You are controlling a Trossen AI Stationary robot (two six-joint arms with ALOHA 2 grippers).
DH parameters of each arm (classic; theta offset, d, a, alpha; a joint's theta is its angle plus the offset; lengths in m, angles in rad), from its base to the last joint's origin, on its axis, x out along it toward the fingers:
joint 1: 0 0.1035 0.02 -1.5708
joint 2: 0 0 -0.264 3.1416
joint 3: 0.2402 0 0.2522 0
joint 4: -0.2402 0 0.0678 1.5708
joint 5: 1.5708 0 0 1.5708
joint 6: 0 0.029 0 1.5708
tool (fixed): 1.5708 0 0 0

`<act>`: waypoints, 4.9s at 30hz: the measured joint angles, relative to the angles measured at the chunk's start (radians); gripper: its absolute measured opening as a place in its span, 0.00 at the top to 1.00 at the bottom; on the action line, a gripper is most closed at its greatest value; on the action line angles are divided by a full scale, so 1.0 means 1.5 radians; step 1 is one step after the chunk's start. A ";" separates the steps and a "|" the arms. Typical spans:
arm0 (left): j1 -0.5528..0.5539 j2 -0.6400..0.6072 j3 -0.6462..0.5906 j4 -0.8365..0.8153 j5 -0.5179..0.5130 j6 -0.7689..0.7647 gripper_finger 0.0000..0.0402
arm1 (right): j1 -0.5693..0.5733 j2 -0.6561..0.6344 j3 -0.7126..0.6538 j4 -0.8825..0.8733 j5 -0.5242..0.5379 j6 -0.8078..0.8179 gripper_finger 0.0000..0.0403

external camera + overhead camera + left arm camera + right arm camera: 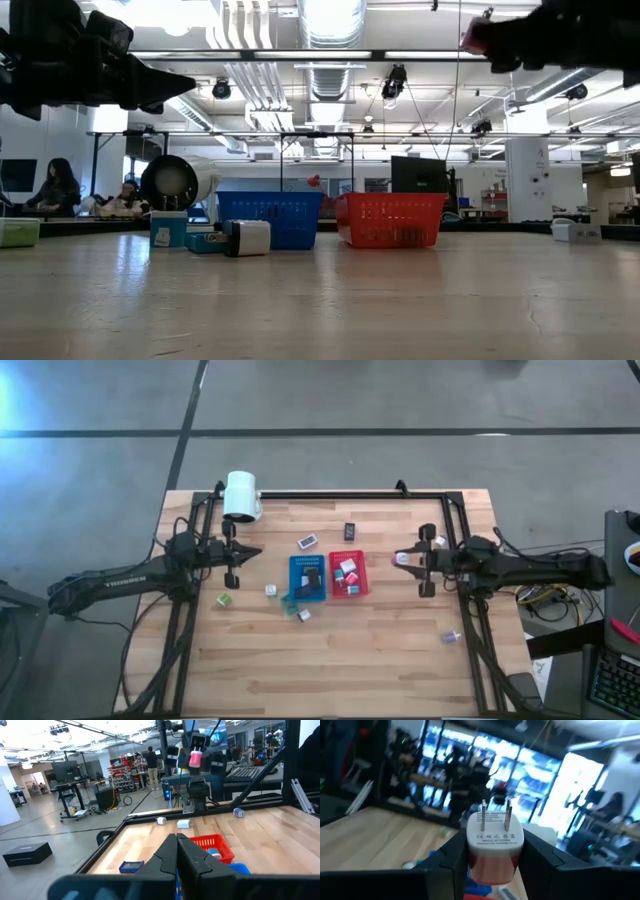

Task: Pick & Place Office items
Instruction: Put the pink adaptor into the red bin, then put the white digital clock into the blue bin

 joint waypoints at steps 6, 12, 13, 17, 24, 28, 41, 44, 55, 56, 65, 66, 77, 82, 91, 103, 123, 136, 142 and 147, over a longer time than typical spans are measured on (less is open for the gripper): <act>0.000 0.000 0.000 0.000 0.000 0.000 0.99 | -0.030 -0.003 -0.066 0.114 0.000 0.030 0.68; 0.000 0.000 0.000 0.000 0.000 0.003 0.99 | -0.033 -0.003 -0.065 0.123 -0.017 0.097 0.68; 0.000 0.000 0.000 0.000 0.000 0.003 0.99 | -0.033 -0.004 -0.066 0.124 -0.021 0.108 0.68; 0.000 0.000 0.000 0.000 0.000 0.003 0.99 | -0.033 -0.012 -0.072 0.126 -0.024 0.120 0.68; 0.000 0.000 0.000 0.000 -0.001 0.004 0.99 | -0.053 -0.012 -0.088 0.126 -0.023 0.107 0.68; 0.000 0.000 -0.001 0.000 -0.001 0.005 0.99 | -0.078 -0.010 -0.097 0.120 -0.022 0.105 0.68; 0.000 -0.001 0.000 0.000 -0.003 0.018 0.99 | -0.091 -0.010 -0.097 0.113 -0.052 0.123 0.68; 0.000 0.000 -0.001 0.000 -0.003 0.019 0.99 | -0.091 -0.010 -0.097 0.113 -0.052 0.122 0.68; 0.000 0.000 0.011 0.030 -0.003 0.018 0.99 | -0.091 -0.009 -0.097 0.111 -0.052 0.125 0.68; 0.000 0.000 0.012 0.031 -0.003 0.018 0.99 | -0.091 -0.009 -0.097 0.111 -0.052 0.125 0.68; 0.000 0.000 0.014 0.031 -0.002 0.015 0.99 | -0.091 -0.009 -0.097 0.110 -0.052 0.141 0.68; 0.000 0.000 0.014 0.031 -0.002 0.018 0.99 | -0.091 -0.009 -0.097 0.108 -0.051 0.141 0.68; 0.000 0.000 0.014 0.033 -0.002 0.026 0.99 | -0.086 0.056 -0.031 0.012 0.022 0.171 0.68; 0.000 0.000 0.014 0.042 -0.002 0.012 0.99 | -0.069 0.169 0.010 0.012 0.038 0.176 0.68; 0.000 0.000 0.009 0.040 -0.002 0.010 0.99 | -0.060 0.407 0.125 0.003 0.089 0.170 0.68; 0.000 0.000 0.009 0.040 -0.002 0.008 0.99 | -0.038 0.657 0.295 -0.114 0.084 0.148 0.68; 0.000 0.000 0.009 0.042 -0.002 0.012 0.99 | -0.030 0.740 0.372 -0.228 0.069 0.139 0.68; 0.001 0.000 0.009 0.040 -0.002 0.002 0.99 | -0.030 0.744 0.372 -0.221 0.049 0.122 0.54; 0.001 0.000 0.009 0.040 -0.002 0.005 0.99 | -0.030 0.735 0.371 -0.223 0.048 0.120 0.48; 0.001 0.000 0.009 0.037 -0.002 0.005 0.99 | -0.029 0.671 0.360 -0.216 0.046 0.118 0.49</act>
